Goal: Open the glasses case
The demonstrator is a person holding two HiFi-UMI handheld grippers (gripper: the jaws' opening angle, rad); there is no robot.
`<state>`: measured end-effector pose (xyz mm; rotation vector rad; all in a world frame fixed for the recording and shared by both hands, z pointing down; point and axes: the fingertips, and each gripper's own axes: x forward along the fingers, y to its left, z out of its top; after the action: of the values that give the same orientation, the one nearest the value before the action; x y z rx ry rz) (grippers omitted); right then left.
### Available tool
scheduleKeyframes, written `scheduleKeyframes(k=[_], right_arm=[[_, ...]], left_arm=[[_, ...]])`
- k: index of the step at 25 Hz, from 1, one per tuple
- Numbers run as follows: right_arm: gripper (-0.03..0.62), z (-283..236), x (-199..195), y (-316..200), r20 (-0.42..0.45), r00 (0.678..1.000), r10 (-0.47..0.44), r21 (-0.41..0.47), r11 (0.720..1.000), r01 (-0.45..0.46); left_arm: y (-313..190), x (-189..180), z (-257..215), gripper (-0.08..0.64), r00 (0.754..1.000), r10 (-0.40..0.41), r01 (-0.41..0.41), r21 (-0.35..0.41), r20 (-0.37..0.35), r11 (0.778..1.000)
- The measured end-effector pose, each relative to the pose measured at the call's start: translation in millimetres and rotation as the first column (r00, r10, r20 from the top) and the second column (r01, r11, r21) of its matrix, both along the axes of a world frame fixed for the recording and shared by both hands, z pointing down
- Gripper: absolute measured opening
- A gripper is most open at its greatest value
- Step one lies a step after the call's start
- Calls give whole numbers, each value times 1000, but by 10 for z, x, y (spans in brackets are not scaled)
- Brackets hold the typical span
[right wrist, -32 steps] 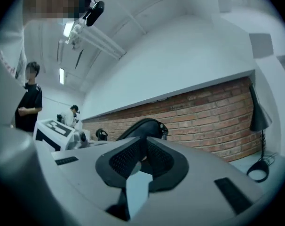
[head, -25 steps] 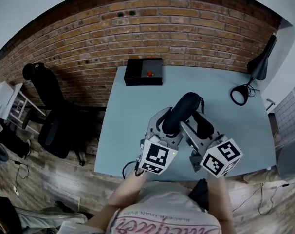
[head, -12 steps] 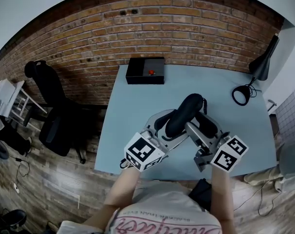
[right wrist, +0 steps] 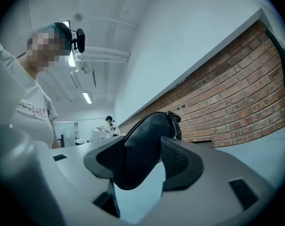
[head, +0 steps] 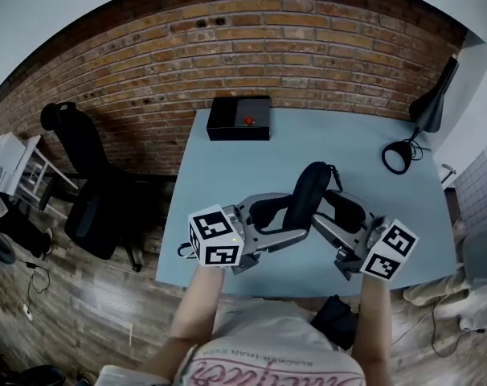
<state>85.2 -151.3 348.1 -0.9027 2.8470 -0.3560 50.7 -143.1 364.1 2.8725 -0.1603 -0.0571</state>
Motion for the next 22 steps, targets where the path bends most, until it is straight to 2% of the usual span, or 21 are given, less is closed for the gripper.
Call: scheduleKeyframes(k=[2, 6, 10, 12, 14, 16, 19, 22], right_arm=[[252, -16, -9, 27, -15, 999, -34, 16, 999, 34], [248, 2, -29, 31, -54, 997, -52, 40, 998, 55], [188, 4, 22, 78, -47, 996, -78, 47, 996, 80], [179, 54, 47, 45, -73, 997, -37, 28, 999, 39], [181, 95, 59, -20, -75, 997, 26, -9, 1000, -26], [209, 93, 48, -69, -20, 998, 64, -63, 996, -65], [271, 121, 41, -143, 77, 991, 110, -167, 981, -96], [288, 146, 26, -183, 202, 972, 123, -269, 961, -65]], left_arm=[[22, -30, -24, 313, 1000, 21, -21, -7, -20, 1000], [4, -53, 7, 297, 1000, 7, -7, 3, -8, 1000], [44, -116, -52, 287, 998, 42, -43, -21, -53, 999], [-3, -147, -69, 275, 999, -2, 1, -12, -53, 1000], [-76, -149, -52, 250, 997, -75, 76, 29, -24, 997], [-133, -125, -26, 247, 990, -144, 143, 84, 4, 986], [-173, -109, -62, 242, 975, -220, 221, 152, -24, 963], [-132, -110, -113, 239, 973, -216, 226, 176, -75, 958]])
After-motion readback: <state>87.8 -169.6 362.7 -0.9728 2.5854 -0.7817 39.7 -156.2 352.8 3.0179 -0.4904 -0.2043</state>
